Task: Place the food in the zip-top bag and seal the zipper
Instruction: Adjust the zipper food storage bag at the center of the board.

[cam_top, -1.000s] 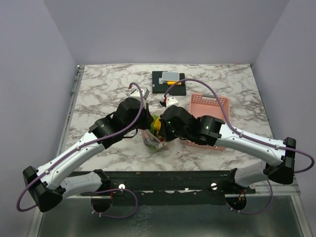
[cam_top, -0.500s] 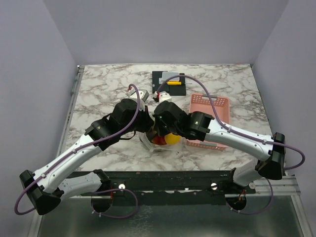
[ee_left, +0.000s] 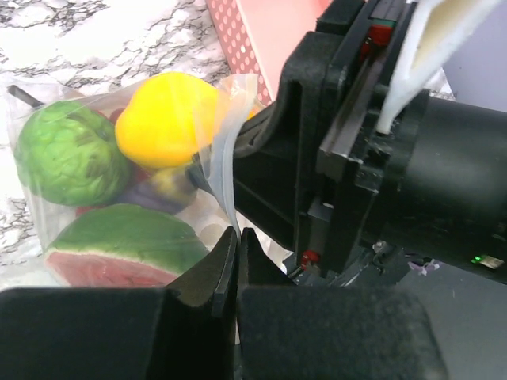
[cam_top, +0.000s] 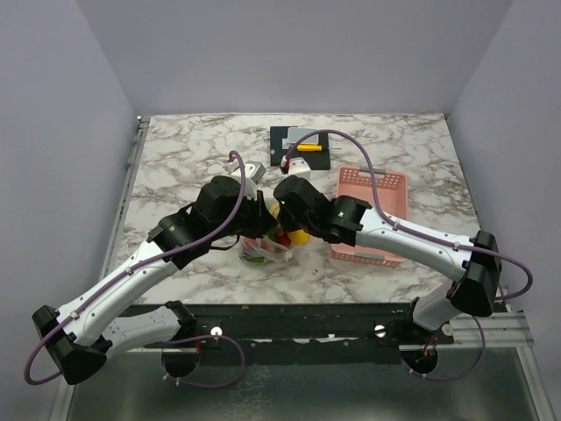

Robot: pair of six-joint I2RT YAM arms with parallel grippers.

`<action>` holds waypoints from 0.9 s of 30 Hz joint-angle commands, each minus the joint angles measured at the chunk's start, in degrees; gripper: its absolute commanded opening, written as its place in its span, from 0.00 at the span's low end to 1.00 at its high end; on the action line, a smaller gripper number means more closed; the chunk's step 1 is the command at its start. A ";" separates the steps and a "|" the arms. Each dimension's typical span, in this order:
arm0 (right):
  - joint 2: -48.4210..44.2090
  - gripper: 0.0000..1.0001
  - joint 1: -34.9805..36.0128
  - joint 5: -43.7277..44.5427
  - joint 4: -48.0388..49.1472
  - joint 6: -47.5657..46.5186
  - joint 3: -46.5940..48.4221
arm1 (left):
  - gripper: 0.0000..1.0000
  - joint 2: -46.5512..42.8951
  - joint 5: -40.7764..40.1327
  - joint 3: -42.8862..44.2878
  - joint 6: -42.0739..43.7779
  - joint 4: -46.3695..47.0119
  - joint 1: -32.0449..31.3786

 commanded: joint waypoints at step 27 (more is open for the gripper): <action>-3.01 0.43 -5.27 3.06 8.95 0.50 -8.99 | 0.06 -4.61 8.15 0.08 -4.40 6.86 -0.83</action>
